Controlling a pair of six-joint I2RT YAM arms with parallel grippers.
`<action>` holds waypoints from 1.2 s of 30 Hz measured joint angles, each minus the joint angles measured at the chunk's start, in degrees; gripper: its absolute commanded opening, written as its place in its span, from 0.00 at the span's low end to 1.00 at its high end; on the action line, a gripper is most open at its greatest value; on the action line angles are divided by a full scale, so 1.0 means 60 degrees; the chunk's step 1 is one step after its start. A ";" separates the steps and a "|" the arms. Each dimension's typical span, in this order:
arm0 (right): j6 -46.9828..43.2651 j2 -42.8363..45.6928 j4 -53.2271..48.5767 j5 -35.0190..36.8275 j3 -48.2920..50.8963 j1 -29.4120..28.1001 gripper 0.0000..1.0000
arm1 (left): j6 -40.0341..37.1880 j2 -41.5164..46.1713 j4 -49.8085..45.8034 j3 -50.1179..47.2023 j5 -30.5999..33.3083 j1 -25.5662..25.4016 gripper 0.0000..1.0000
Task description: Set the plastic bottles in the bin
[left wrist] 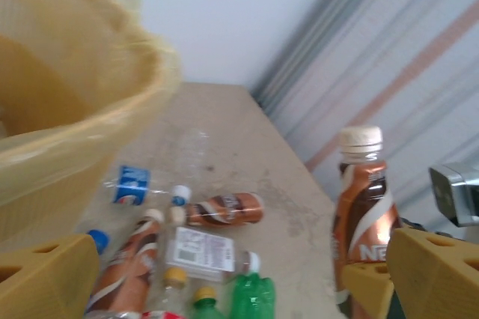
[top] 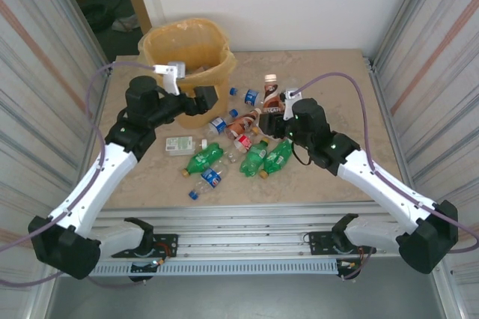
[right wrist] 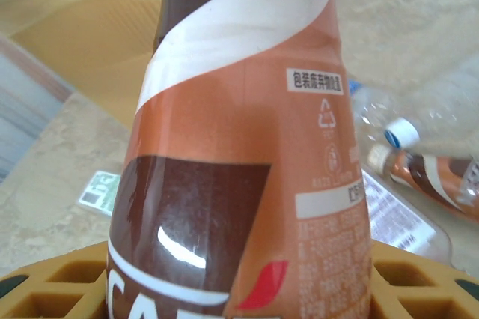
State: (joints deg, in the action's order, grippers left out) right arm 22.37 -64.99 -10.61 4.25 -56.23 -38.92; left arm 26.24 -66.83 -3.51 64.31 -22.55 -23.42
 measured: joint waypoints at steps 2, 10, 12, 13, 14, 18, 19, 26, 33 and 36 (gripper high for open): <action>-0.0328 -0.0007 0.0178 -0.0011 -0.0106 -0.0240 0.46 | 0.0033 -0.0291 0.0146 0.0255 -0.0291 -0.0295 0.99; -0.1286 -0.0157 0.0612 -0.0171 -0.0408 -0.0918 0.47 | 0.0459 -0.1286 0.0969 0.0805 -0.1337 -0.0947 0.92; -0.1402 -0.0219 0.0637 -0.0178 -0.0452 -0.1016 0.47 | 0.0568 -0.1534 0.1133 0.0940 -0.1508 -0.1053 0.90; -0.1483 -0.0248 0.0641 -0.0178 -0.0474 -0.1042 0.47 | 0.0616 -0.1650 0.1173 0.1020 -0.1585 -0.1115 0.88; -0.1541 -0.0277 0.0663 -0.0175 -0.0488 -0.1089 0.47 | 0.0648 -0.1741 0.1220 0.1078 -0.1632 -0.1180 0.87; -0.1676 -0.0346 0.0710 -0.0175 -0.0546 -0.1155 0.47 | 0.0787 -0.2062 0.1395 0.1268 -0.1861 -0.1410 0.80; -0.1712 -0.0353 0.0736 -0.0175 -0.0554 -0.1166 0.47 | 0.0831 -0.2113 0.1435 0.1290 -0.1916 -0.1443 0.78; -0.1854 -0.0415 0.0831 -0.0164 -0.0681 -0.1228 0.47 | 0.1115 -0.2463 0.1705 0.1370 -0.2164 -0.1494 0.56; -0.1909 -0.0495 0.0823 -0.0025 -0.0688 -0.1228 0.54 | 0.1253 -0.2524 0.1854 0.1417 -0.2262 -0.1537 0.26; -0.1989 -0.0499 0.0838 -0.0007 -0.0688 -0.1235 0.75 | 0.1242 -0.2524 0.1843 0.1424 -0.2280 -0.1537 0.23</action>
State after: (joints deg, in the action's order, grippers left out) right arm 10.44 -67.99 -5.58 4.21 -60.36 -46.33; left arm 33.69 -81.97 7.55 72.86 -36.23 -32.64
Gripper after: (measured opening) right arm 0.649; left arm 0.360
